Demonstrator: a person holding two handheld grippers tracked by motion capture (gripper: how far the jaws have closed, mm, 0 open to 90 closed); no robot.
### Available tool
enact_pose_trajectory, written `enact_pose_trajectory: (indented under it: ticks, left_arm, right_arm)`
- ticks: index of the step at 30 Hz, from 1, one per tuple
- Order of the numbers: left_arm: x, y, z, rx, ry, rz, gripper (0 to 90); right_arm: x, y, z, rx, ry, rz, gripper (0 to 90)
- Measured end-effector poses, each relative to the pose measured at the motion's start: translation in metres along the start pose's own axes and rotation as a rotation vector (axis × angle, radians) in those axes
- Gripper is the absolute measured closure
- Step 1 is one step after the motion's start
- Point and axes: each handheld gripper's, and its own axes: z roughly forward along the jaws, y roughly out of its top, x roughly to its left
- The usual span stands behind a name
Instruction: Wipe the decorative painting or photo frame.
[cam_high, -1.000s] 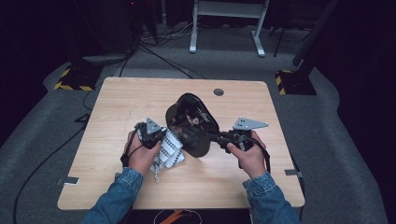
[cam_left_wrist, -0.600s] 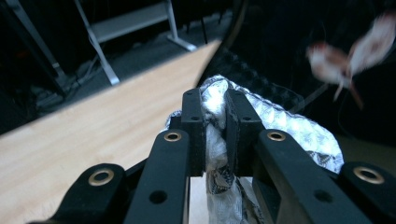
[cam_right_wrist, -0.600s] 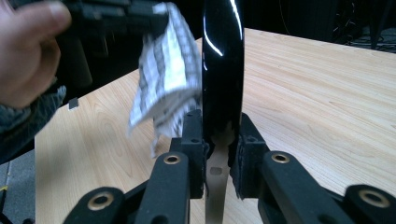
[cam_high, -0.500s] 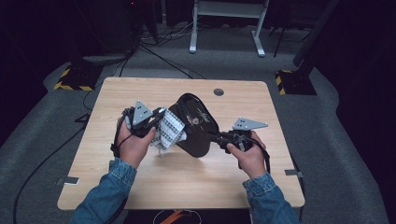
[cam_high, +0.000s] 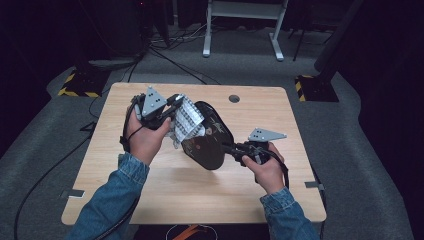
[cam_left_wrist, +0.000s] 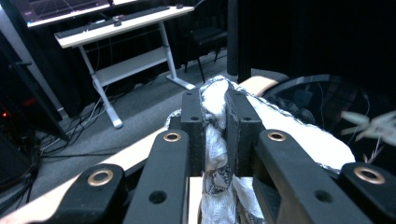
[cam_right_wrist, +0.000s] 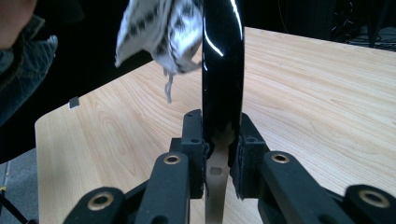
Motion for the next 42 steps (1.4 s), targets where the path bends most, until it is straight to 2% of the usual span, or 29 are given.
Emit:
enact_pose_trajectory:
  ticks: [5, 8, 11, 13, 15, 16, 20, 24, 28, 34, 38, 42]
  left_arm:
    - [-0.004, 0.013, 0.003, -0.025, -0.012, 0.013, 79.5]
    - [-0.012, 0.023, 0.009, -0.045, -0.028, 0.031, 79.5]
    - [-0.017, 0.027, 0.016, -0.045, -0.037, 0.039, 79.2]
    - [-0.016, 0.027, 0.022, -0.044, -0.051, 0.027, 79.1]
    - [-0.016, 0.027, 0.028, -0.038, -0.071, 0.011, 79.0]
    - [-0.017, 0.026, 0.03, -0.032, -0.07, 0.019, 79.0]
    - [-0.02, 0.023, 0.036, -0.012, -0.061, 0.041, 78.9]
    - [-0.02, 0.018, 0.042, -0.007, -0.056, 0.039, 79.1]
    - [-0.017, 0.013, 0.044, 0.005, -0.029, 0.059, 79.5]
    - [-0.011, 0.004, 0.047, 0.031, -0.008, 0.052, 79.8]
    - [-0.006, -0.004, 0.05, 0.057, -0.017, 0.014, 80.0]
    - [-0.002, -0.013, 0.053, 0.087, -0.014, 0.001, 80.1]
  right_arm:
    - [0.0, 0.0, -0.001, 0.001, -0.001, 0.001, 78.5]
    - [0.0, -0.001, -0.001, -0.001, -0.003, -0.001, 78.5]
    - [0.001, -0.001, -0.001, 0.0, -0.007, -0.002, 78.6]
    - [0.001, -0.001, -0.001, 0.0, -0.008, -0.004, 78.5]
    - [0.0, -0.002, -0.001, -0.003, -0.001, -0.001, 78.5]
    - [-0.001, -0.002, -0.001, -0.005, 0.0, 0.001, 78.5]
    - [0.0, -0.002, -0.001, -0.004, -0.001, -0.008, 78.6]
    - [0.001, -0.002, -0.001, -0.001, -0.001, -0.014, 78.5]
    - [0.001, -0.001, -0.001, 0.0, -0.001, -0.013, 78.5]
    - [0.002, -0.001, -0.001, 0.003, -0.002, -0.011, 78.5]
    - [0.001, -0.001, -0.001, 0.005, -0.004, -0.012, 78.3]
    - [0.001, -0.001, -0.002, 0.009, -0.004, -0.014, 78.3]
